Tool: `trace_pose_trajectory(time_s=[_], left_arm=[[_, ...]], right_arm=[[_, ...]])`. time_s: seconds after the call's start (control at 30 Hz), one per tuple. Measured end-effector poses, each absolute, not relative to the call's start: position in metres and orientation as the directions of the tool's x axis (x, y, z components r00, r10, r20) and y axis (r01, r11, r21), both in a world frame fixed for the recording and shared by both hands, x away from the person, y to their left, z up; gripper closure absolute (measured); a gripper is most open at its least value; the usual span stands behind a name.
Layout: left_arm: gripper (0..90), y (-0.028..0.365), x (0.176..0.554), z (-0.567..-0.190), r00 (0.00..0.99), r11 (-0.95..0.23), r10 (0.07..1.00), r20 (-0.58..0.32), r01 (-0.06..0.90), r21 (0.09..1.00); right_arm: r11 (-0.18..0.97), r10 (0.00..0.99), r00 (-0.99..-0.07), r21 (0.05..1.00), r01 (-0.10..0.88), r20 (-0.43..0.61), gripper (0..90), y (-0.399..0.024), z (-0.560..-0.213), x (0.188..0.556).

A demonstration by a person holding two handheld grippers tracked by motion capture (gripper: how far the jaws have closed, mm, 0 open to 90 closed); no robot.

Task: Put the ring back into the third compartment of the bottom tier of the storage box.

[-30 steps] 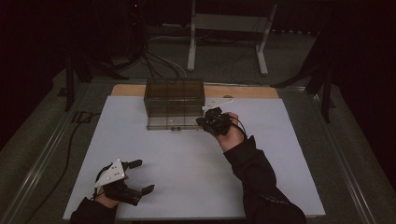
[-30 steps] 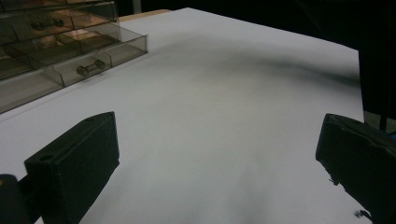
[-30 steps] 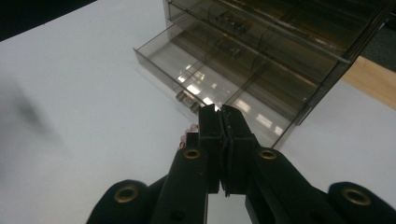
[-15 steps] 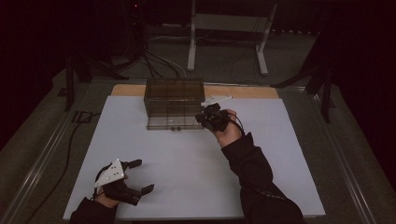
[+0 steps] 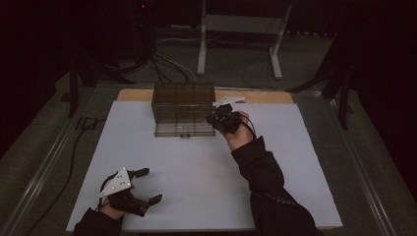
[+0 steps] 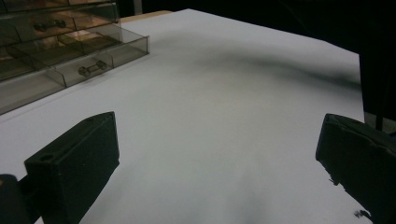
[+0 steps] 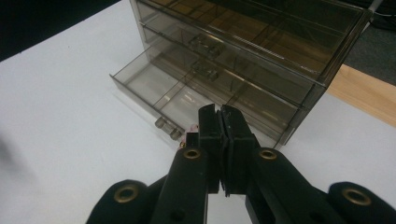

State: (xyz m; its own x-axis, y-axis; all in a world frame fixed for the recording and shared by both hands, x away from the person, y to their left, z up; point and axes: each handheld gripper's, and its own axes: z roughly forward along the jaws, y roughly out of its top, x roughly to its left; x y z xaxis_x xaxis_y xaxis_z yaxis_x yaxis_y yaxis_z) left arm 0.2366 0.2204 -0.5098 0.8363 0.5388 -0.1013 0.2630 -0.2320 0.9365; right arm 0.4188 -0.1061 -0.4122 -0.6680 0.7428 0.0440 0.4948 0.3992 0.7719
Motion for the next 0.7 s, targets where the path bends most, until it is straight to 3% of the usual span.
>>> trace_pose_trajectory(time_s=[0.7], left_arm=[[0.5, 0.22, 0.236, -0.51, 0.839, -0.245, 0.536, -0.094, 0.261, 0.934]], right_arm=[[0.348, 0.775, -0.628, 0.778, 0.523, 0.076, 87.7, -0.099, -0.421, 0.438]])
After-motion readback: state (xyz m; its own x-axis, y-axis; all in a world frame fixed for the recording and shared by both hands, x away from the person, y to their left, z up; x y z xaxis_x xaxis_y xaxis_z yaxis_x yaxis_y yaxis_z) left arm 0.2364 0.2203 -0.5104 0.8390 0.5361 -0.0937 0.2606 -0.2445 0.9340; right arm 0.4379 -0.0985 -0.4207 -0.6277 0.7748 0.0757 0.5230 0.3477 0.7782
